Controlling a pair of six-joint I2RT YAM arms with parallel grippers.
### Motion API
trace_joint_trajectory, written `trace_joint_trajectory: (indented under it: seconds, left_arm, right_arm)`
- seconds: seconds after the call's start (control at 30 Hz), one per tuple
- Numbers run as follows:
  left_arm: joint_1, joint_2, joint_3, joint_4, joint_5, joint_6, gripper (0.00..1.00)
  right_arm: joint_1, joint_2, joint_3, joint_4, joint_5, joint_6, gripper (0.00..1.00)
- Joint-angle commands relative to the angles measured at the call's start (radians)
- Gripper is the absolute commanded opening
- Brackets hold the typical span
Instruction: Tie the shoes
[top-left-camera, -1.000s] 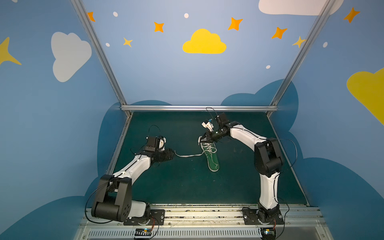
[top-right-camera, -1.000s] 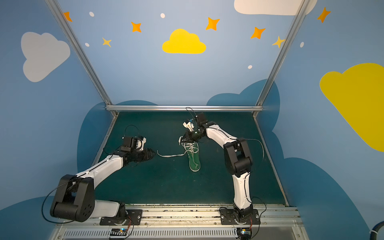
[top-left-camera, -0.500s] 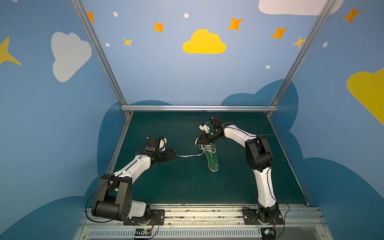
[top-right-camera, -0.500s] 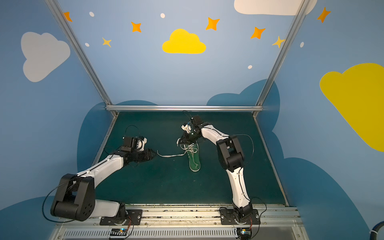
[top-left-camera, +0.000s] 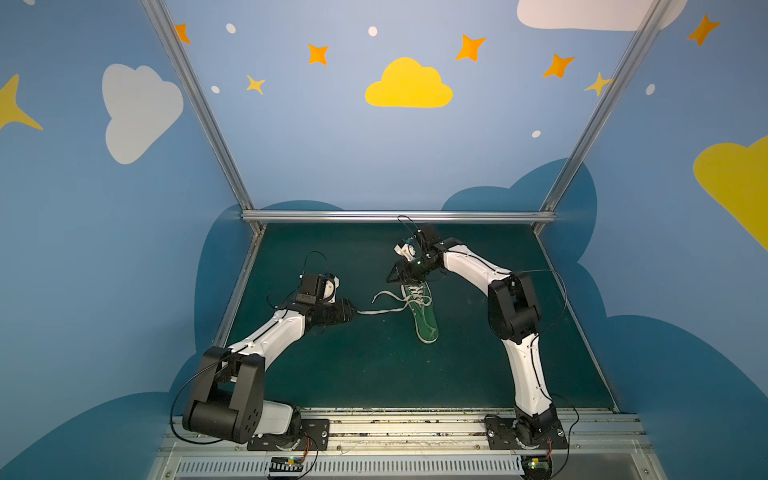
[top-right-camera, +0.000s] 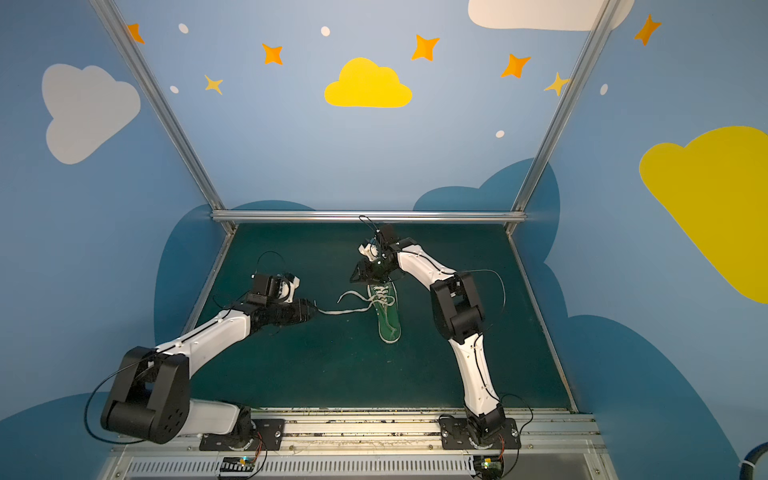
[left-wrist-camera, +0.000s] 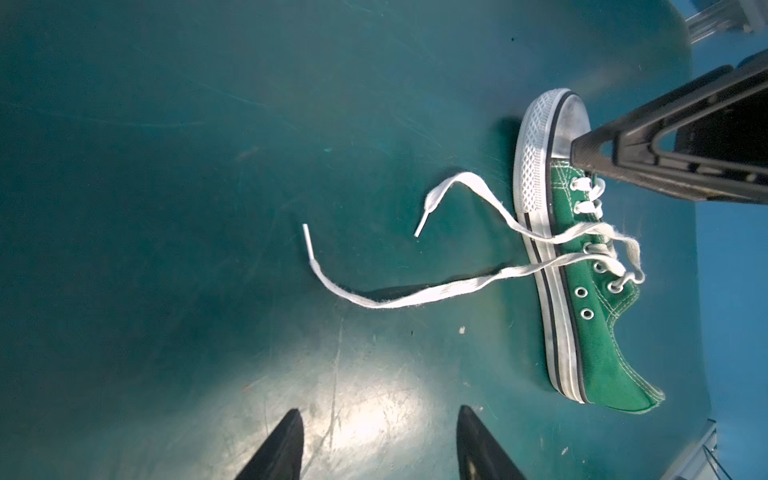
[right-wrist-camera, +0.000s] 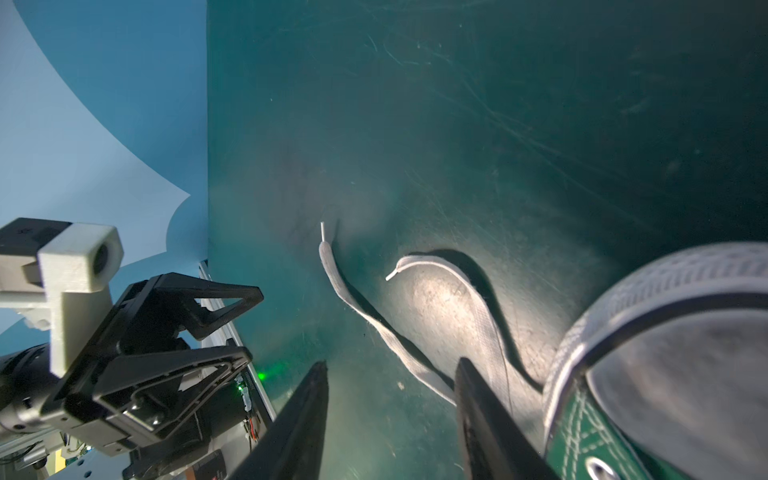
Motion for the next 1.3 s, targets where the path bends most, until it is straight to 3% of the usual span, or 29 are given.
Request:
trace_joint_trajectory:
  seconds: [0.0,0.1,0.27,0.53,0.77,1.27]
  left_arm:
    - [-0.024,0.013,0.028,0.011,-0.005,0.020,0.59]
    - [-0.067,0.020,0.043,0.009,-0.008,0.088,0.59]
    - [-0.185,0.041,0.079,0.004,-0.026,0.316,0.61]
    - [-0.355,0.107,0.031,0.255,0.005,0.558,0.68]
    - [-0.372,0.240,0.028,0.478,0.021,0.519,0.70]
    - [-0.372,0.415,0.126,0.535,-0.012,0.478,0.69]
  right_arm:
    - [-0.001,-0.030,0.002,-0.023,0.006,-0.016,0.50]
    - [-0.007,-0.075,-0.027,-0.004,0.000,-0.012,0.51]
    - [-0.043,-0.182,-0.111,0.032,0.000,-0.009,0.51]
    - [-0.171,-0.367,-0.291,0.044,-0.028,-0.040,0.51]
    - [-0.271,-0.491,-0.452,0.037,-0.062,-0.072,0.50]
    - [-0.370,-0.610,-0.609,0.021,-0.098,-0.104,0.47]
